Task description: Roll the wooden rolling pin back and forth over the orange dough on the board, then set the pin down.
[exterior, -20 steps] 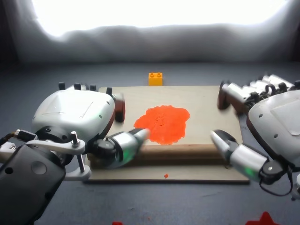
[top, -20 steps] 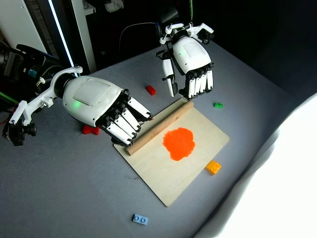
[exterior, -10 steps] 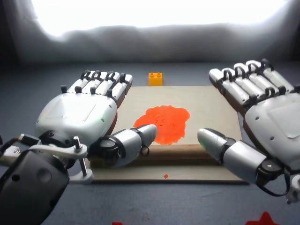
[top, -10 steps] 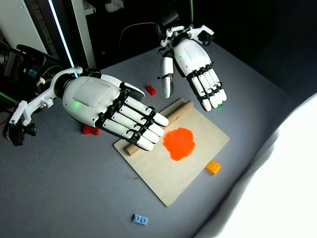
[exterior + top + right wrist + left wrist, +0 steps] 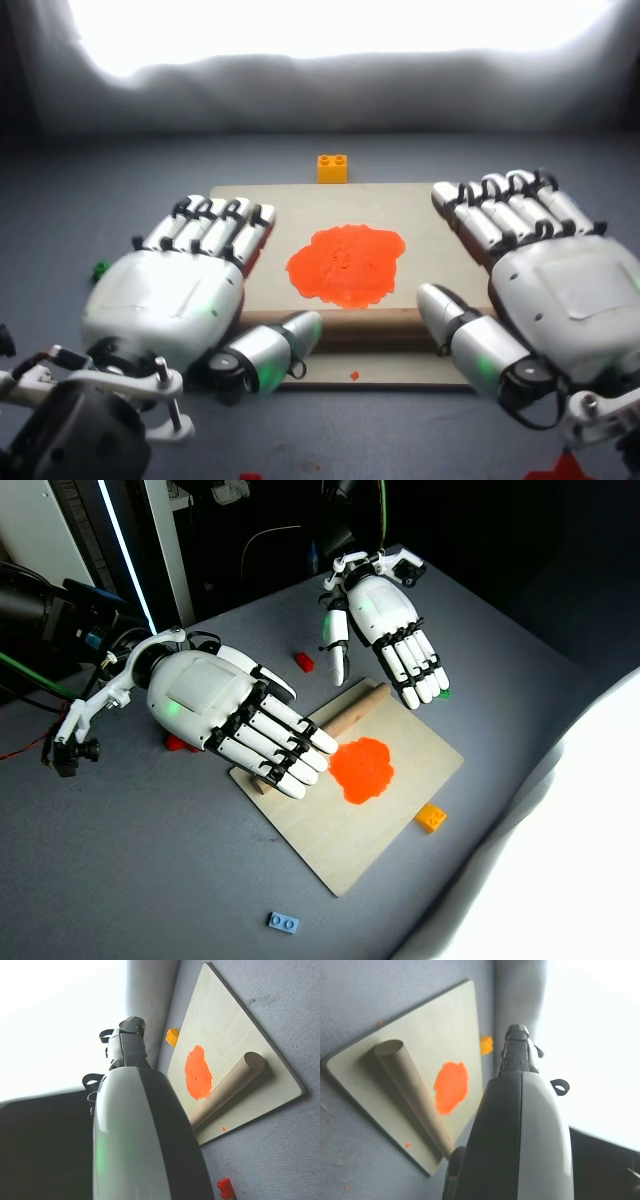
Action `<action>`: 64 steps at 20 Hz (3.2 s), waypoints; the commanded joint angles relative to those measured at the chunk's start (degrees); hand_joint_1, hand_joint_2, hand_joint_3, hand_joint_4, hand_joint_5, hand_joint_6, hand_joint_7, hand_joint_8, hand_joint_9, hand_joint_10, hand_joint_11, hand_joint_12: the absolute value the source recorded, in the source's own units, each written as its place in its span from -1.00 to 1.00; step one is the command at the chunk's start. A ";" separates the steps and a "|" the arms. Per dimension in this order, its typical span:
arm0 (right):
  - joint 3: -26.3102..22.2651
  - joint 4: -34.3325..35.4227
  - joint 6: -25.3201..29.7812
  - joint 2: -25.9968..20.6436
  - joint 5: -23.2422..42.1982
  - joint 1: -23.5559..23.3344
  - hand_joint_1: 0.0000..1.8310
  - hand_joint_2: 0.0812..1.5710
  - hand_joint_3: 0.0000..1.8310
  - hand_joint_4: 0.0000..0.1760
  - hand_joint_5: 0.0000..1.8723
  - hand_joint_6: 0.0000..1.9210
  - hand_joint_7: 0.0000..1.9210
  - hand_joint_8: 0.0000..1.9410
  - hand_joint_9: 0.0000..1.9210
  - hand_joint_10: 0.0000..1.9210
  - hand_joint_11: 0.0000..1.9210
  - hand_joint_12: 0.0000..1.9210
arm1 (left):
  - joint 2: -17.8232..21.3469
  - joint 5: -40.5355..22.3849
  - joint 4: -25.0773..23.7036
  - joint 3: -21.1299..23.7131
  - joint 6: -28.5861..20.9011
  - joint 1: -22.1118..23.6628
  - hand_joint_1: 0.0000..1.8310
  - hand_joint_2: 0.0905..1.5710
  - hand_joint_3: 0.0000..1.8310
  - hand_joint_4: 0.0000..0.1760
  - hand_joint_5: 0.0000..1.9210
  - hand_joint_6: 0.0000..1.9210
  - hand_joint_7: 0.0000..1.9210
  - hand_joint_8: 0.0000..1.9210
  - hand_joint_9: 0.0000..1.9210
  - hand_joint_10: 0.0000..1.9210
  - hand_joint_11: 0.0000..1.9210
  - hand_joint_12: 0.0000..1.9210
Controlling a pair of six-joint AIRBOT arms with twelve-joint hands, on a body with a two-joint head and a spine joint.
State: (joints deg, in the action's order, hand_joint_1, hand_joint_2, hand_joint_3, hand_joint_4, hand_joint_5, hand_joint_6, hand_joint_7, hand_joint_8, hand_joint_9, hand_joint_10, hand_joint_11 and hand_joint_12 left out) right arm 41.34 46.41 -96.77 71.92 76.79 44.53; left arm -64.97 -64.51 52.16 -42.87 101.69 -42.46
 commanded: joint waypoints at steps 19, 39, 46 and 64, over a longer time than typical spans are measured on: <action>10.18 -3.53 1.15 11.65 4.77 1.94 -1.00 0.84 -1.00 -1.00 -0.86 -1.00 -0.83 -1.00 -0.87 -1.00 -1.00 -0.75 | -7.63 -7.24 -9.46 -8.75 -6.80 -4.98 -1.00 0.69 -0.96 -1.00 -1.00 -1.00 -1.00 -1.00 -1.00 -1.00 -1.00 -1.00; 17.70 -3.52 3.16 16.65 1.57 1.36 -1.00 0.83 -1.00 -1.00 -0.81 -0.99 -0.81 -0.99 -0.87 -0.99 -1.00 -0.75 | -11.50 -7.24 -11.13 -14.08 -10.76 -6.27 -1.00 0.70 -0.97 -1.00 -1.00 -1.00 -1.00 -1.00 -1.00 -1.00 -1.00 -1.00; 20.12 -3.52 3.67 17.39 1.23 0.87 -1.00 0.83 -1.00 -1.00 -0.81 -0.99 -0.81 -1.00 -0.84 -1.00 -1.00 -0.69 | -11.82 -7.23 -11.17 -15.01 -10.88 -6.16 -1.00 0.73 -0.97 -1.00 -1.00 -1.00 -1.00 -1.00 -1.00 -1.00 -1.00 -1.00; 22.20 -2.28 4.24 17.50 -0.10 0.12 -1.00 0.86 -1.00 -1.00 -0.84 -1.00 -0.85 -1.00 -0.89 -1.00 -1.00 -1.00 | -13.82 -4.83 -11.17 -20.57 -12.69 -4.23 -1.00 0.74 -0.97 -1.00 -1.00 -1.00 -1.00 -1.00 -1.00 -1.00 -1.00 -1.00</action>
State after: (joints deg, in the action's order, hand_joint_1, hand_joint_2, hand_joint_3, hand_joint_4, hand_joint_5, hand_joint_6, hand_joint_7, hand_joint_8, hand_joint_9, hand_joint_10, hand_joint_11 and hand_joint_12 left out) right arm 63.44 48.23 -92.79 89.52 71.70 45.15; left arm -78.83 -63.92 44.03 -63.40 88.95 -47.00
